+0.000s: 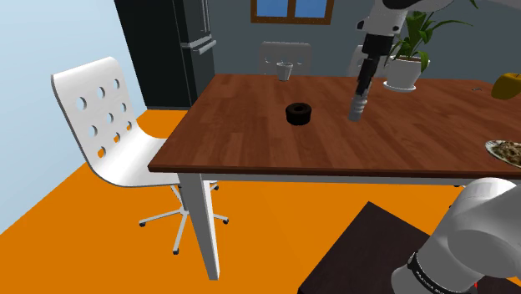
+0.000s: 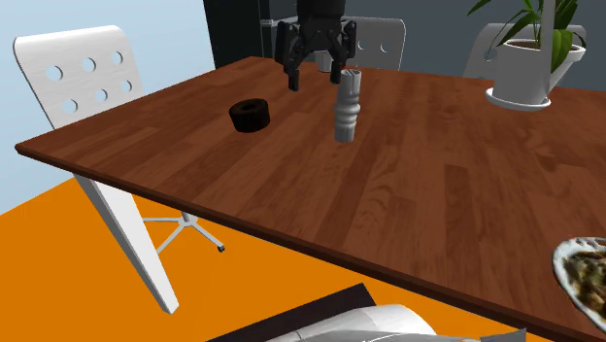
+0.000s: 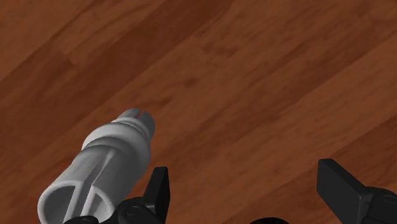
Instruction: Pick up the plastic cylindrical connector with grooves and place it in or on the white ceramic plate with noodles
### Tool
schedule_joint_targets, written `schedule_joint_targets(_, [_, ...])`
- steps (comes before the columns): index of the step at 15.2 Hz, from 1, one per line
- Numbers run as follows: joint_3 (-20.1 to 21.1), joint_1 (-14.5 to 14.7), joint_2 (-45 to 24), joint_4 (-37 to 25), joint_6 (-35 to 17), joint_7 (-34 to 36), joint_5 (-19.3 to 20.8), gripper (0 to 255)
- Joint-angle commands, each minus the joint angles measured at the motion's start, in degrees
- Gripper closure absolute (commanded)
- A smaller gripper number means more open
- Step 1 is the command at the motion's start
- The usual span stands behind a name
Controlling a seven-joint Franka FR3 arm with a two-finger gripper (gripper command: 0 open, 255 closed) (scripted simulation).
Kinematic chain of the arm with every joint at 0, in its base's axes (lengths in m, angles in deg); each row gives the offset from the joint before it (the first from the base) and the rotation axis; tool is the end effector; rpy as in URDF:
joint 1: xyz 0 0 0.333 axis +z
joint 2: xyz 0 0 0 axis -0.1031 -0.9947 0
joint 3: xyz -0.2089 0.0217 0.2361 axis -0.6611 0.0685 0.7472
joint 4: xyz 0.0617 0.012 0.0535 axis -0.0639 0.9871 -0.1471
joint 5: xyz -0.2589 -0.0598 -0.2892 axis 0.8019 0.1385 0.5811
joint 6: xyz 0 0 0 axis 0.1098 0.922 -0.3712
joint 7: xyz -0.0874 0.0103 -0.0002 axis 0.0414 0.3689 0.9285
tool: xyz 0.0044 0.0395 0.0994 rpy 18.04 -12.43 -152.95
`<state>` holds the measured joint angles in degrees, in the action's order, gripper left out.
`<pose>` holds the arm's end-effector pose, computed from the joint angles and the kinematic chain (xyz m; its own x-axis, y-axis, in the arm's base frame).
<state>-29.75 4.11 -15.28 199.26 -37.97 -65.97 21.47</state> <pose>0.3780 -0.1668 0.6345 0.9741 0.2239 0.0314 0.2249 -0.9737 -0.0363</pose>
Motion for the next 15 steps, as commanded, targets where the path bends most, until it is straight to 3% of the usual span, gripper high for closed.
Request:
schedule_joint_targets(1, [-2.1, -0.2, -3.1, -3.3, 0.4, -3.4, 0.6, 0])
schedule_joint_targets(7, [-7.6, -0.9, -13.5, -15.2, 2.7, -12.6, 0.3, 0])
schedule_joint_targets(15, [-7.5, -1.2, -11.8, -7.6, -3.3, -12.0, 1.0, 0])
